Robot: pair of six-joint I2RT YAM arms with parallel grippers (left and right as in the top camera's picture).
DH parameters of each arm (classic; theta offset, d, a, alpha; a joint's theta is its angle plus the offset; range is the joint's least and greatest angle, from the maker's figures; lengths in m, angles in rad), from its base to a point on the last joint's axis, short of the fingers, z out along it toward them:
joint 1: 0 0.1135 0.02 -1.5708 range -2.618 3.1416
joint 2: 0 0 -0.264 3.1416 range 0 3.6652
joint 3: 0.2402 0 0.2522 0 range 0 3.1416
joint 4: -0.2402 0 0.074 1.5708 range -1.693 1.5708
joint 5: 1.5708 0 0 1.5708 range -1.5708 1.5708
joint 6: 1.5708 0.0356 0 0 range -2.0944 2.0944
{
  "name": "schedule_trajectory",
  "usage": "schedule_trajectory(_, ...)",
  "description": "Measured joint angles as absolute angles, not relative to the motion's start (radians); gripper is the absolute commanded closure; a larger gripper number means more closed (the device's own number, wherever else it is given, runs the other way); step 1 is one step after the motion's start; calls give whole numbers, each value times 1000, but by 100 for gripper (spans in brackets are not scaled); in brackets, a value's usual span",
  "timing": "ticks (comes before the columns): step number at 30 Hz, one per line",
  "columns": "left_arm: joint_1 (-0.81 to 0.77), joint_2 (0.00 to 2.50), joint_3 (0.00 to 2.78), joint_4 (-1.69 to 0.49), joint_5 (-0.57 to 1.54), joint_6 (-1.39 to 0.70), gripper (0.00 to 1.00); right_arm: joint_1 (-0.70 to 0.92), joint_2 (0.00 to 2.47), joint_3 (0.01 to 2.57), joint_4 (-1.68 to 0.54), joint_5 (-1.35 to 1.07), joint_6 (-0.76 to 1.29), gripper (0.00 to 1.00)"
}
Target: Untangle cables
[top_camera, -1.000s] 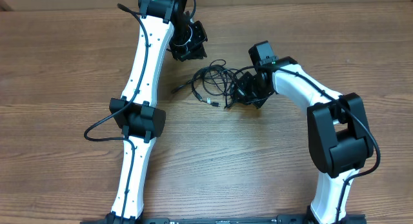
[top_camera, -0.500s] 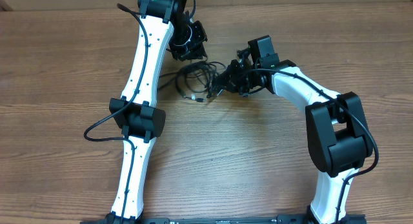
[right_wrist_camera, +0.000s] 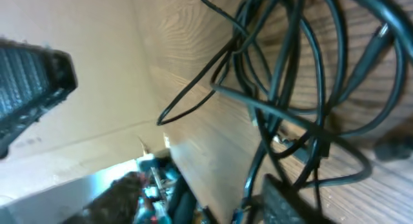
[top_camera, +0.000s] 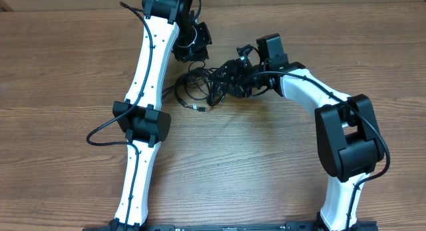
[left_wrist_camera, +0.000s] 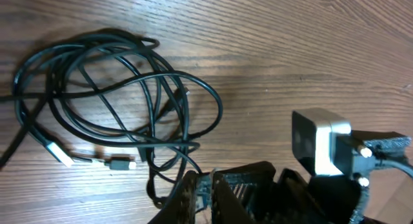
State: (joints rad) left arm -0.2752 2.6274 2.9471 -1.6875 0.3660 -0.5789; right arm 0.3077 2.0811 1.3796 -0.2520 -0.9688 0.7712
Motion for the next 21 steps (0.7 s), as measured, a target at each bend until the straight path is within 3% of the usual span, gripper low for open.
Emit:
schedule_trajectory(3,-275,2627,2935,-1687,319,-569,90,286,2082,1380,-294,-993,734,5)
schedule_trajectory(14,-275,2626,2784,-1687,226,-534,86,251,2042,1377,-668,-744,450,5)
schedule_trajectory(19,-275,2626,2701,-1687,224,-490,64,294,1928,1377,-672,-671,387,6)
schedule_trajectory(21,-275,2626,2667,-1684,224,-469,50,342,1895,1377,-668,-636,375,8)
